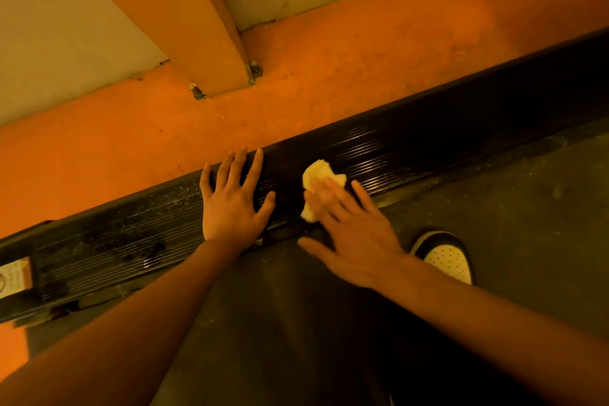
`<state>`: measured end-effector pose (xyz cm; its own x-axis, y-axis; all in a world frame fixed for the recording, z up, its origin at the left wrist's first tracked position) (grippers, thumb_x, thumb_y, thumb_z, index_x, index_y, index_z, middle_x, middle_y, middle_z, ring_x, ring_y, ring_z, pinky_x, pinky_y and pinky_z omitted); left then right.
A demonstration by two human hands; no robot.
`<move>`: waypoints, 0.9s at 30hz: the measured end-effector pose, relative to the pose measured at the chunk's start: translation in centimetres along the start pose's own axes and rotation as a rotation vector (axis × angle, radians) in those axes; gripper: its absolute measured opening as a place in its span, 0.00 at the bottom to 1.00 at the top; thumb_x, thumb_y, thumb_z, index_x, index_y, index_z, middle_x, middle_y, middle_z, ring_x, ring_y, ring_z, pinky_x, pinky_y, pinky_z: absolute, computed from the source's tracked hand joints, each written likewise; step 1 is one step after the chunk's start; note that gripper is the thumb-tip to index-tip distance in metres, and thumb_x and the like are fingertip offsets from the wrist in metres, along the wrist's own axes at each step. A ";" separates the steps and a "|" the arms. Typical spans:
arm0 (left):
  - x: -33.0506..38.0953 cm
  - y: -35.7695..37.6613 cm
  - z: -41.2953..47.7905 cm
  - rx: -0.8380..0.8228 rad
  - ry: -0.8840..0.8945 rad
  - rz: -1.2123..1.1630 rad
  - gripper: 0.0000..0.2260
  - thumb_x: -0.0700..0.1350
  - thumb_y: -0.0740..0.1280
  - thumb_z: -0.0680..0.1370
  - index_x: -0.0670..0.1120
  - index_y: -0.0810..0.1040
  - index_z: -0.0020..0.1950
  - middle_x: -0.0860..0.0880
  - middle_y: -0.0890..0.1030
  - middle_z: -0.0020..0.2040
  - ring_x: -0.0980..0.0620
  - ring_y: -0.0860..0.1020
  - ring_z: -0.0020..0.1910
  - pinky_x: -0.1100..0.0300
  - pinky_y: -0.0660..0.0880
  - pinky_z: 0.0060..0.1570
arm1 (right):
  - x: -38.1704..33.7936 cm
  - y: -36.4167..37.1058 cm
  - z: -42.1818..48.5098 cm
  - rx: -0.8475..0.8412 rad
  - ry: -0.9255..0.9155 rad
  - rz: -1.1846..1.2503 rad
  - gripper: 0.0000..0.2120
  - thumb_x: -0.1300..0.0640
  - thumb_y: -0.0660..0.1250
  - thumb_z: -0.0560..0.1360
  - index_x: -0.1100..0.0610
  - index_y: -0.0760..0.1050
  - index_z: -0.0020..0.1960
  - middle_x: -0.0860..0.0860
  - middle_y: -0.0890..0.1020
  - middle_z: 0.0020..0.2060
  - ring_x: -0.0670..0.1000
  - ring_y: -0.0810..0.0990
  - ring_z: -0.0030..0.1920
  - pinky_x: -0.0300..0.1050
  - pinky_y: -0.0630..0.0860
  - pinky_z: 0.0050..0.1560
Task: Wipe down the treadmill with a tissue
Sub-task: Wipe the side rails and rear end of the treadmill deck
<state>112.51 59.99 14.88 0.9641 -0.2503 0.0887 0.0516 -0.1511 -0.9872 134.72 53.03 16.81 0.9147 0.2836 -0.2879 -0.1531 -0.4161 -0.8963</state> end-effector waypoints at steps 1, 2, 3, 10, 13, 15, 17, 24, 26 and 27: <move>0.0 0.0 0.0 -0.001 -0.001 -0.002 0.33 0.65 0.50 0.82 0.53 0.52 0.85 0.45 0.58 0.84 0.43 0.55 0.83 0.36 0.48 0.79 | 1.9 -0.4 -0.1 0.044 0.052 -0.017 0.40 0.27 0.36 0.80 0.49 0.43 0.85 0.50 0.43 0.84 0.50 0.36 0.83 0.59 0.37 0.81; 0.0 0.1 0.0 0.002 -0.001 -0.005 0.33 0.65 0.50 0.82 0.53 0.52 0.85 0.46 0.58 0.84 0.44 0.54 0.83 0.36 0.48 0.79 | 4.2 -1.0 -0.3 0.083 0.137 -0.029 0.40 0.27 0.36 0.80 0.50 0.44 0.85 0.50 0.45 0.84 0.51 0.39 0.83 0.60 0.40 0.82; -0.1 0.1 0.0 0.004 0.001 -0.007 0.33 0.65 0.50 0.83 0.53 0.52 0.85 0.46 0.58 0.84 0.44 0.54 0.83 0.36 0.47 0.79 | 6.6 -1.6 -0.4 0.099 0.231 -0.045 0.41 0.27 0.34 0.80 0.50 0.43 0.85 0.50 0.45 0.84 0.52 0.40 0.84 0.61 0.41 0.82; 0.0 0.2 -0.1 0.017 0.004 -0.019 0.33 0.65 0.50 0.83 0.53 0.53 0.85 0.46 0.58 0.84 0.43 0.55 0.83 0.35 0.48 0.79 | 7.9 -3.8 3.9 0.106 0.452 0.038 0.49 0.24 0.28 0.74 0.54 0.40 0.85 0.55 0.41 0.84 0.56 0.37 0.83 0.60 0.36 0.82; 0.0 0.3 0.0 0.011 -0.001 -0.011 0.33 0.65 0.51 0.82 0.53 0.53 0.85 0.46 0.58 0.84 0.43 0.55 0.83 0.35 0.48 0.79 | 2.6 -3.3 6.4 0.099 0.238 0.038 0.48 0.25 0.29 0.76 0.54 0.44 0.85 0.55 0.44 0.84 0.56 0.38 0.83 0.61 0.37 0.81; -0.1 0.2 0.0 0.005 0.003 -0.013 0.33 0.67 0.49 0.83 0.53 0.54 0.85 0.46 0.58 0.84 0.43 0.54 0.83 0.34 0.48 0.78 | -0.4 -2.6 7.7 0.066 0.077 0.032 0.45 0.26 0.32 0.77 0.53 0.45 0.85 0.54 0.44 0.84 0.55 0.37 0.83 0.61 0.36 0.81; -0.1 0.3 0.0 -0.001 0.009 -0.015 0.34 0.68 0.46 0.83 0.53 0.54 0.85 0.46 0.58 0.84 0.44 0.54 0.84 0.34 0.49 0.78 | -1.5 -2.4 8.6 0.047 -0.036 -0.003 0.43 0.27 0.35 0.79 0.53 0.46 0.85 0.53 0.46 0.84 0.54 0.38 0.83 0.61 0.38 0.81; -0.1 0.5 0.0 -0.012 -0.006 -0.006 0.33 0.65 0.50 0.82 0.54 0.52 0.85 0.47 0.57 0.84 0.45 0.51 0.84 0.34 0.49 0.79 | 9.9 -4.5 6.1 0.124 0.196 -0.081 0.43 0.29 0.37 0.81 0.58 0.57 0.83 0.57 0.62 0.81 0.57 0.57 0.82 0.63 0.50 0.81; -0.1 0.5 -0.1 -0.009 -0.006 -0.010 0.33 0.65 0.50 0.83 0.54 0.52 0.85 0.46 0.57 0.84 0.45 0.52 0.84 0.34 0.49 0.79 | 14.2 -5.5 4.9 0.150 0.300 -0.072 0.45 0.28 0.35 0.80 0.58 0.55 0.84 0.57 0.61 0.82 0.57 0.55 0.83 0.64 0.48 0.81; -0.1 0.5 0.0 -0.006 -0.007 -0.011 0.33 0.65 0.50 0.83 0.54 0.52 0.85 0.46 0.57 0.84 0.45 0.52 0.84 0.34 0.49 0.79 | 15.6 -6.0 4.6 0.160 0.355 -0.057 0.45 0.28 0.35 0.79 0.58 0.55 0.83 0.58 0.60 0.82 0.57 0.54 0.83 0.65 0.47 0.81</move>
<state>112.42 59.91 14.43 0.9652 -0.2422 0.0987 0.0608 -0.1596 -0.9853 148.19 63.97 16.14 0.9916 -0.0258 -0.1268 -0.1292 -0.2605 -0.9568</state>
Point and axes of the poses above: each hand's wrist, its own z-axis towards the middle knuckle, its own y-axis out of the palm, x = y × z, the point moved 3 cm from there along z, towards the middle knuckle
